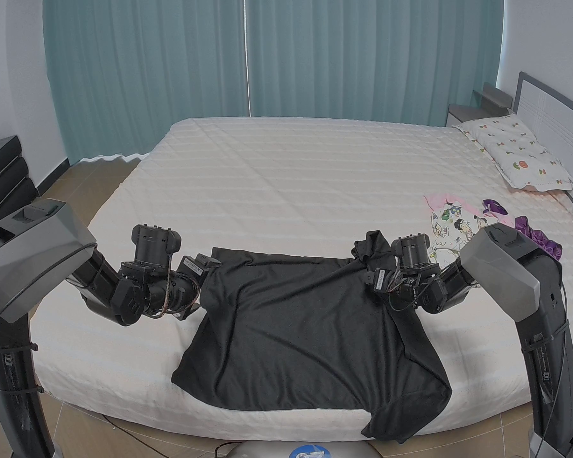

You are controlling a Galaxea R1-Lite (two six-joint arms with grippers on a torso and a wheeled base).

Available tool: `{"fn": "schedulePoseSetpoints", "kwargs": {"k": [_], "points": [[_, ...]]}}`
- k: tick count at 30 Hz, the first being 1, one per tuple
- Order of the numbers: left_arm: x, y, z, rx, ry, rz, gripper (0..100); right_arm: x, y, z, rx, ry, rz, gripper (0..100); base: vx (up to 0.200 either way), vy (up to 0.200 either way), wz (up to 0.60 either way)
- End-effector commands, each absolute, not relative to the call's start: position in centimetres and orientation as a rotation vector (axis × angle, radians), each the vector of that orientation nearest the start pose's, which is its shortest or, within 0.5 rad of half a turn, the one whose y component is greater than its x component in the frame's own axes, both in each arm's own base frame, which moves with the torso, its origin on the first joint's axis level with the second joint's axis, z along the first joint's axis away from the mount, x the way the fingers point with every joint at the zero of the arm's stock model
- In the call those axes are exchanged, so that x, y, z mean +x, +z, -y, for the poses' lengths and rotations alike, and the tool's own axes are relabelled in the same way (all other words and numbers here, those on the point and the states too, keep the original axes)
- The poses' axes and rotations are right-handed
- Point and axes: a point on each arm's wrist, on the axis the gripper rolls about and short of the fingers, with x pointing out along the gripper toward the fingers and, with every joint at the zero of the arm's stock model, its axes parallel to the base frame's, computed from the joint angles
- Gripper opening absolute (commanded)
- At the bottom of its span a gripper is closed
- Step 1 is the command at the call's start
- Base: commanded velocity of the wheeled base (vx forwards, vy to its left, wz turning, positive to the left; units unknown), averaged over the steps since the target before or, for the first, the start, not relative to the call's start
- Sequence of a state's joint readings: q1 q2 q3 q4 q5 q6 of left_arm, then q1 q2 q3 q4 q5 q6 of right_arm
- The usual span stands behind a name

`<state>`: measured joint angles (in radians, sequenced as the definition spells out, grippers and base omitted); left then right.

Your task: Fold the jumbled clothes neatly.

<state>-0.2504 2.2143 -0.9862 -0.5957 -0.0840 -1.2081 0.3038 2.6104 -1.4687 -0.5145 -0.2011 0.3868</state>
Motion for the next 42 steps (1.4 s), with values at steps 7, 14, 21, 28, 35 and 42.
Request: {"fn": "schedulePoseSetpoints", "kwargs": {"k": [7, 14, 21, 28, 35, 42], "points": [[37.9, 3.6, 9.7, -1.101, 0.111, -0.754, 100, 46.2, -3.9, -16.2, 0.173, 0.016, -0.636, 100, 0.0, 0.0, 0.0], [37.9, 3.6, 9.7, -1.101, 0.113, -0.751, 100, 46.7, -5.0, -15.0, 0.161, -0.036, -0.659, 100, 0.0, 0.0, 0.0], [37.9, 3.6, 9.7, -1.101, 0.113, -0.751, 100, 46.9, -4.7, -14.6, 0.15, -0.063, -0.657, 0, 0.0, 0.0, 0.0], [37.9, 3.5, 9.7, -1.101, 0.115, -0.754, 100, 47.5, -2.3, -12.6, 0.194, -0.099, -0.609, 0, 0.0, 0.0, 0.0], [37.9, 3.4, 9.7, -1.1, 0.117, -0.757, 100, 48.5, -0.5, -8.1, 0.241, -0.17, -0.56, 0, 0.0, 0.0, 0.0], [37.9, 3.1, 9.6, -1.097, 0.122, -0.762, 100, 49.2, -0.3, -2.9, 0.289, -0.222, -0.553, 0, 0.0, 0.0, 0.0]]}}
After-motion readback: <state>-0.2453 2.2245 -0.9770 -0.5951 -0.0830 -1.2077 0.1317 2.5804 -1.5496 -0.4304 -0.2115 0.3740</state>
